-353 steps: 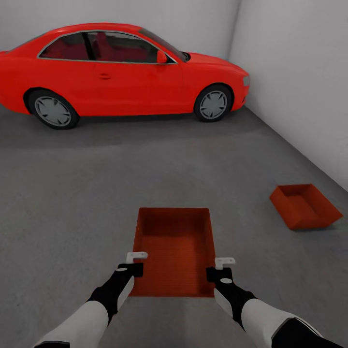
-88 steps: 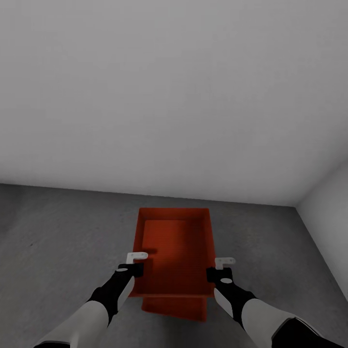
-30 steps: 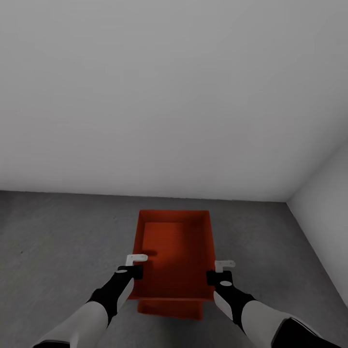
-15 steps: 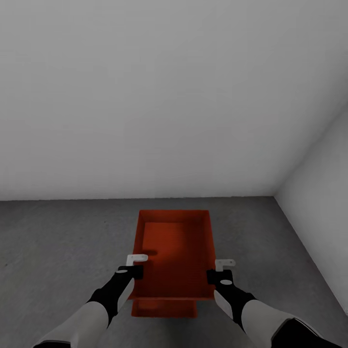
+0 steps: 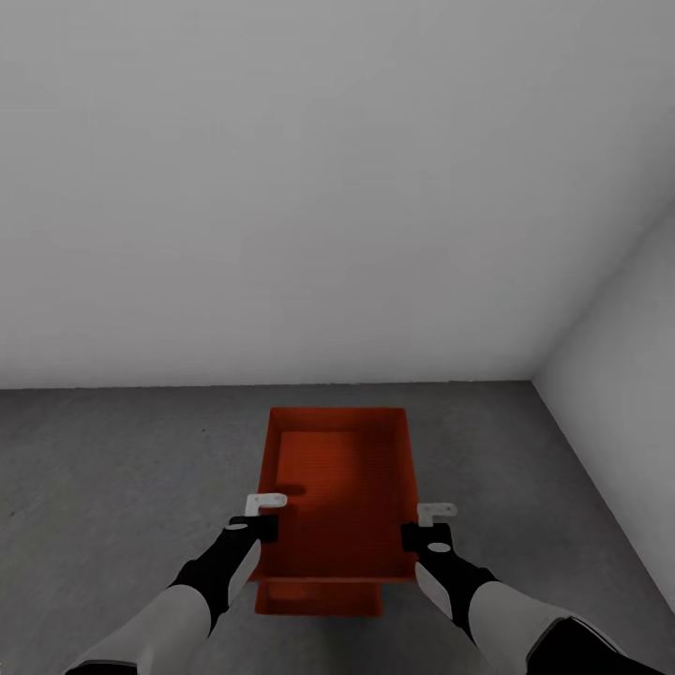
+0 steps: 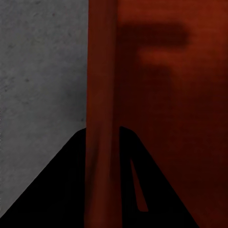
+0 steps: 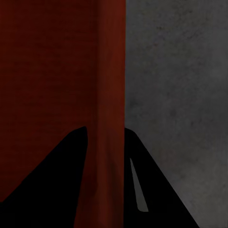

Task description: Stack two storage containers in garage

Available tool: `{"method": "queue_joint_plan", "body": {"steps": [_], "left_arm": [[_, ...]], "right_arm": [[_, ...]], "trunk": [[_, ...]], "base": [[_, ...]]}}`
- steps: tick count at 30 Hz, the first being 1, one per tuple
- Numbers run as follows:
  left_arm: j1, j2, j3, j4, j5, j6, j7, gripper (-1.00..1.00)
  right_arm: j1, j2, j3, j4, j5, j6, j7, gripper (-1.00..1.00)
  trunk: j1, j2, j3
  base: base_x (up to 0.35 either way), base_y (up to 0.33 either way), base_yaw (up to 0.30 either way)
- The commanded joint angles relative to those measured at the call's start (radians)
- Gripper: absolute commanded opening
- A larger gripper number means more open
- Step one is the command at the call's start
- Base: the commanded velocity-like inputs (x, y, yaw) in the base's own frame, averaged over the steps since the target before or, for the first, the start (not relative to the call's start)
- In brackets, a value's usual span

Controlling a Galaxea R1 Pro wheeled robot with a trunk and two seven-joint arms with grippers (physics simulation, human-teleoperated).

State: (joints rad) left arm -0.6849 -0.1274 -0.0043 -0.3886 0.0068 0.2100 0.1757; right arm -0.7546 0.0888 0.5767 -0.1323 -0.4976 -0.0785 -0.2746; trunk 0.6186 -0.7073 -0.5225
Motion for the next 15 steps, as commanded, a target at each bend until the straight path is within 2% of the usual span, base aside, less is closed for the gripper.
{"method": "queue_joint_plan", "body": {"steps": [1,8,15], "left_arm": [[0.001,0.005,-0.006,0.002,0.000,0.008,0.008,-1.00],[0.001,0.005,-0.006,0.003,0.001,0.008,0.006,-1.00],[0.001,0.005,-0.006,0.004,-0.001,0.008,0.008,-1.00]], "right_arm": [[-0.002,-0.001,-0.017,-0.001,0.008,-0.021,-0.002,-1.00],[-0.002,-0.001,-0.017,-0.001,0.008,-0.021,-0.003,-1.00],[-0.002,-0.001,-0.017,-0.001,0.008,-0.021,-0.002,-1.00]], "trunk": [[0.000,-0.001,-0.001],[0.000,-0.001,-0.001],[0.000,-0.001,-0.001]], "base": [[0.000,0.081,0.000],[0.000,0.218,0.000],[0.000,0.042,0.000]]}}
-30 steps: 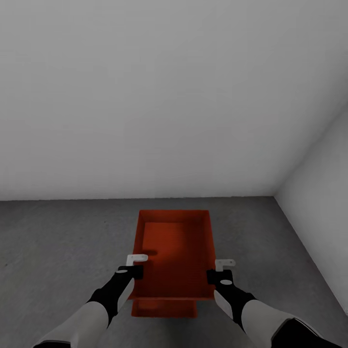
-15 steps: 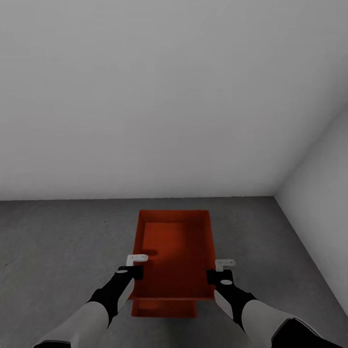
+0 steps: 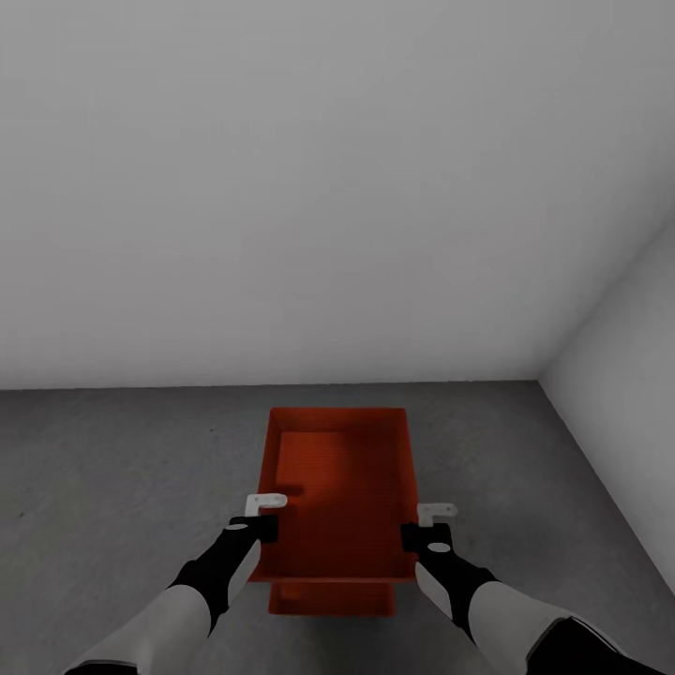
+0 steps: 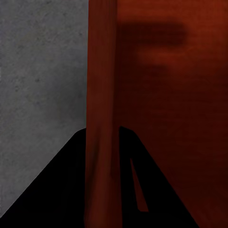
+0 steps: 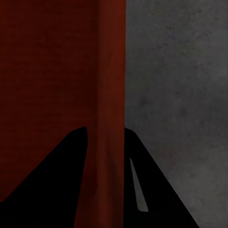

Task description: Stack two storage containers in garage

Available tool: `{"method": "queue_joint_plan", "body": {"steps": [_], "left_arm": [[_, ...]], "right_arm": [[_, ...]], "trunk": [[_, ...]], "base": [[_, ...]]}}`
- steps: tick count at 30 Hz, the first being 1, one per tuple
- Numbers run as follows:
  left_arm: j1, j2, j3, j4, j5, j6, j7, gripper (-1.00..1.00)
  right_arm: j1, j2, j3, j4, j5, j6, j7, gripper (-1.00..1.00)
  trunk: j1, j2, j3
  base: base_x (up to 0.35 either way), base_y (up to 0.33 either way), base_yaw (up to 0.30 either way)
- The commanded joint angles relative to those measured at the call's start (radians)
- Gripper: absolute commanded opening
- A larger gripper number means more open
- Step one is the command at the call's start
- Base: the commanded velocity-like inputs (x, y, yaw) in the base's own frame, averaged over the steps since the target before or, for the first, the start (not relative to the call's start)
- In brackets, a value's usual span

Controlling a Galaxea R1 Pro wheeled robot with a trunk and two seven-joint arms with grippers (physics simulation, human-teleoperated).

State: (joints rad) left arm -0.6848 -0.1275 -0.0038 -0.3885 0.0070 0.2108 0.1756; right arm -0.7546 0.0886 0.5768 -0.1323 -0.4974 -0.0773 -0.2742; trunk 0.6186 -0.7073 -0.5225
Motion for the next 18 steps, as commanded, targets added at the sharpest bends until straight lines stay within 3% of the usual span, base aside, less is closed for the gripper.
{"method": "queue_joint_plan", "body": {"steps": [1,18], "left_arm": [[0.001,0.005,-0.007,0.003,-0.001,0.007,0.008,-1.00],[0.001,0.005,-0.007,0.004,-0.001,0.007,0.008,-1.00]], "right_arm": [[-0.002,-0.001,-0.017,-0.001,0.008,-0.022,-0.003,-1.00],[-0.002,-0.002,-0.017,-0.002,0.008,-0.022,-0.003,-1.00]], "trunk": [[0.000,-0.001,-0.001],[0.000,-0.001,-0.001]], "base": [[0.000,0.006,0.000],[0.000,0.001,0.000]]}}
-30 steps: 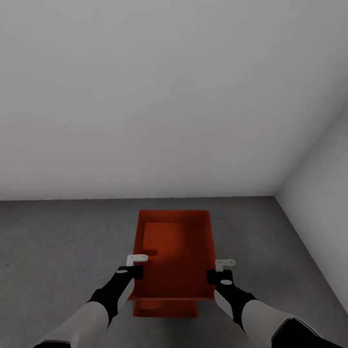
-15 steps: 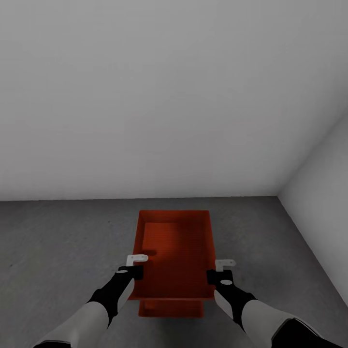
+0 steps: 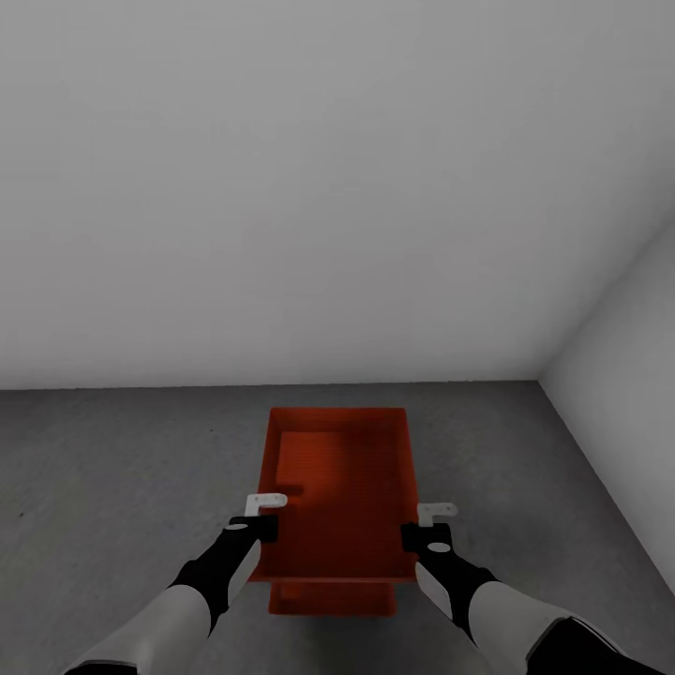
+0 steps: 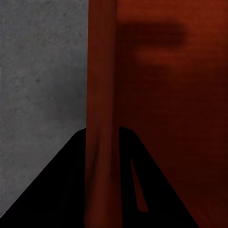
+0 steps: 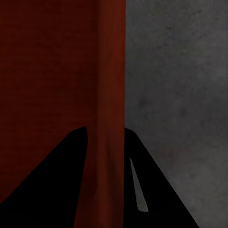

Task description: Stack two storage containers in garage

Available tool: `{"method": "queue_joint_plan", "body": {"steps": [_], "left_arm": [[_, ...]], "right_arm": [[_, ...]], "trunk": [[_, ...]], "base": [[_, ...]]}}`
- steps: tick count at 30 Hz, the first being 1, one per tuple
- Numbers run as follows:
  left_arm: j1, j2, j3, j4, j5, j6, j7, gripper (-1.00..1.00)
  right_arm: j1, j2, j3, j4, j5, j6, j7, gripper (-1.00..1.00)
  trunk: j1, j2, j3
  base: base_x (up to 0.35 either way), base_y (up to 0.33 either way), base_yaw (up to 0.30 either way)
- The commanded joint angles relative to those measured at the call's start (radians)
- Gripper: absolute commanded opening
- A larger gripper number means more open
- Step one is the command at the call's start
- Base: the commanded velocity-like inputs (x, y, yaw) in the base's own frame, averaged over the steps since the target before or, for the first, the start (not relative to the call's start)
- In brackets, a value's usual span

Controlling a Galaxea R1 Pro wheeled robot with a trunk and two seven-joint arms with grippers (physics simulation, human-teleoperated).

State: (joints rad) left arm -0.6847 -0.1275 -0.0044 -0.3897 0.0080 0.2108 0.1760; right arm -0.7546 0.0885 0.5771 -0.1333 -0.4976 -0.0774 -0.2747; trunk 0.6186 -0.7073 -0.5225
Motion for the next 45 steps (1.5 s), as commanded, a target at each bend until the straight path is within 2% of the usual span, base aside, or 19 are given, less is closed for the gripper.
{"method": "queue_joint_plan", "body": {"steps": [1,16,45], "left_arm": [[0.001,0.005,-0.007,0.006,-0.002,0.007,0.008,-1.00],[0.001,0.003,-0.008,0.007,-0.002,0.007,0.007,-1.00],[0.001,0.003,-0.008,0.008,0.000,0.009,0.007,-1.00]], "right_arm": [[-0.002,-0.002,-0.017,-0.001,0.008,-0.022,-0.003,-1.00],[-0.002,-0.003,-0.017,-0.002,0.008,-0.022,-0.002,-1.00],[-0.002,-0.002,-0.017,-0.002,0.008,-0.022,-0.002,-1.00]], "trunk": [[0.000,-0.001,-0.001],[0.000,-0.001,-0.001],[0.111,-0.204,-0.092]], "base": [[0.000,0.000,0.000],[0.000,0.000,0.000],[0.000,0.000,0.000]]}}
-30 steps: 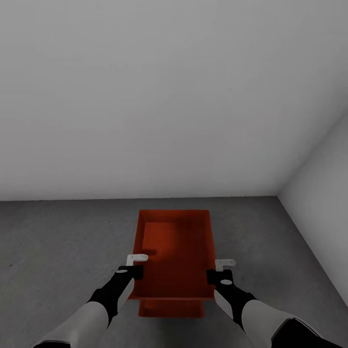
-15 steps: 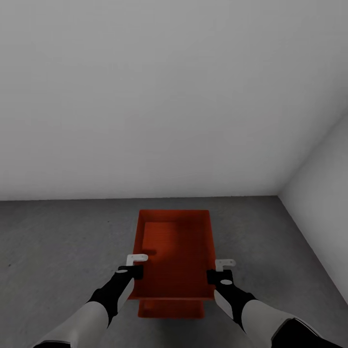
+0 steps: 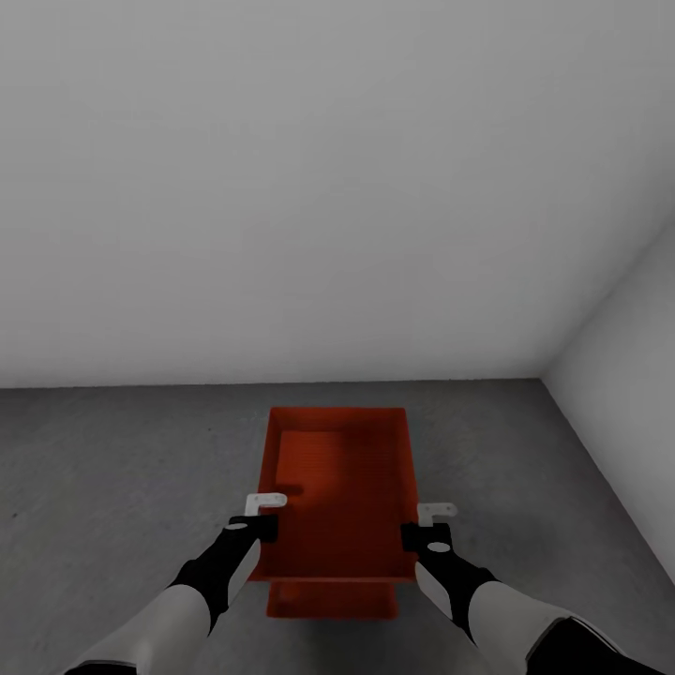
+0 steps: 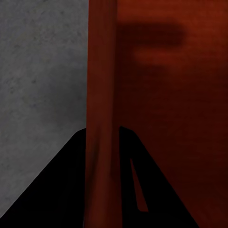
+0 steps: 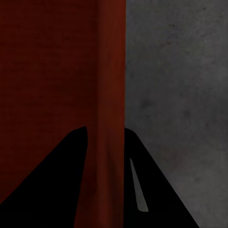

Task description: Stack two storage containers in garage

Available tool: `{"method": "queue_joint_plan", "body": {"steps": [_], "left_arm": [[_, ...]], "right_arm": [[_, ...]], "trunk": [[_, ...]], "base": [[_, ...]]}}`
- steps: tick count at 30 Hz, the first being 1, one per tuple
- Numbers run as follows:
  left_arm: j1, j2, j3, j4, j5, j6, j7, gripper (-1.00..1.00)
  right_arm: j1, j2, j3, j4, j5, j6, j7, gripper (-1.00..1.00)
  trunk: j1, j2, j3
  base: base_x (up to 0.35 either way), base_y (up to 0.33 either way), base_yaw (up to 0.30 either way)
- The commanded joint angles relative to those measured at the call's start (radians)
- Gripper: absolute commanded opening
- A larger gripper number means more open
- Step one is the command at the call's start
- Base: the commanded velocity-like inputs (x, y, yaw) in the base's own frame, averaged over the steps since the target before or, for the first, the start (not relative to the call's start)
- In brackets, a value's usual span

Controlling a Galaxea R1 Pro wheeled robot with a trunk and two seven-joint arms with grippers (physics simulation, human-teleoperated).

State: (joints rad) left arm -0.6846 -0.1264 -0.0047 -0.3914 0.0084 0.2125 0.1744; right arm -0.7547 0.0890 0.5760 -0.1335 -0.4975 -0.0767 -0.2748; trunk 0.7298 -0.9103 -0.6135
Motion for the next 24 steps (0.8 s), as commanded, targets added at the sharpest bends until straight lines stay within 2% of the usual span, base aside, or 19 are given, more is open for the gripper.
{"method": "queue_joint_plan", "body": {"steps": [1,24], "left_arm": [[0.000,0.002,-0.008,0.009,-0.001,0.007,0.008,-1.00],[0.000,0.002,-0.008,0.009,-0.001,0.007,0.008,-1.00]], "right_arm": [[-0.002,-0.002,-0.016,-0.001,0.008,-0.022,-0.002,-1.00],[-0.002,-0.002,-0.016,-0.001,0.008,-0.021,-0.003,-1.00]], "trunk": [[0.004,-0.008,-0.004],[0.092,-0.169,-0.076]], "base": [[0.000,0.000,0.000],[0.000,0.000,0.000]]}}
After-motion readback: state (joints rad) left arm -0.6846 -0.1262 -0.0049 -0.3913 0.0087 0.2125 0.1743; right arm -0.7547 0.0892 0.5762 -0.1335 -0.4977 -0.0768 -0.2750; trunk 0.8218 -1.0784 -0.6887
